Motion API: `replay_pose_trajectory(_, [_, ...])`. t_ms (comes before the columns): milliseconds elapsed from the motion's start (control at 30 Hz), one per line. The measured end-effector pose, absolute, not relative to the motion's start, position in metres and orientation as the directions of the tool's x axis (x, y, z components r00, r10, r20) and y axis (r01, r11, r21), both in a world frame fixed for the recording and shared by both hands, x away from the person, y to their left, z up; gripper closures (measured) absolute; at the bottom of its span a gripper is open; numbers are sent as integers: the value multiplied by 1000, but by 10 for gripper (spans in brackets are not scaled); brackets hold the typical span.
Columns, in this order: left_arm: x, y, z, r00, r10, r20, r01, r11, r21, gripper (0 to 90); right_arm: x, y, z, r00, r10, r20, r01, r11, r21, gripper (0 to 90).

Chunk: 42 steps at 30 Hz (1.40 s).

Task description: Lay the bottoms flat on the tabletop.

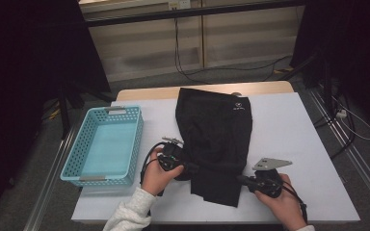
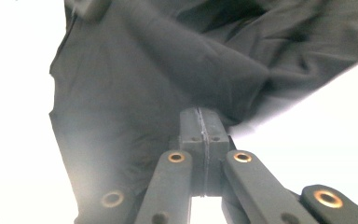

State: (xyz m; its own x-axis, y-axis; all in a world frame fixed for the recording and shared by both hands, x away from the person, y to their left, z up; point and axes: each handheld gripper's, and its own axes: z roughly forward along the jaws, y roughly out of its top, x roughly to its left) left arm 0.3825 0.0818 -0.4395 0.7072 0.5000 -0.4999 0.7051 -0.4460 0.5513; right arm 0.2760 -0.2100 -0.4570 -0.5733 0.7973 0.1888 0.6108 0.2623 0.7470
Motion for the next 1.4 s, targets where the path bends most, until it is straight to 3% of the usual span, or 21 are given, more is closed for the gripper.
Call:
replay_pose_trajectory(533, [358, 53, -447, 750, 422, -509, 659, -541, 523, 871, 233, -249, -445, -521, 834, 179, 626, 232, 744, 900])
replay_pose_trajectory(900, [358, 54, -446, 747, 431, -507, 663, -545, 514, 874, 234, -244, -453, -532, 832, 158, 628, 262, 733, 888])
replay_pose_trajectory(1033, [357, 53, -448, 750, 429, -503, 658, -559, 505, 875, 241, -244, -449, -519, 842, 148, 608, 242, 756, 822])
replay_pose_trajectory(1167, [356, 56, -449, 746, 436, -503, 663, -555, 503, 875, 253, -241, -449, -466, 874, 135, 607, 206, 768, 701])
replay_pose_trajectory(1400, [359, 65, -449, 736, 453, -503, 675, -549, 493, 880, 279, -237, -455, -409, 902, 140, 621, 162, 766, 664])
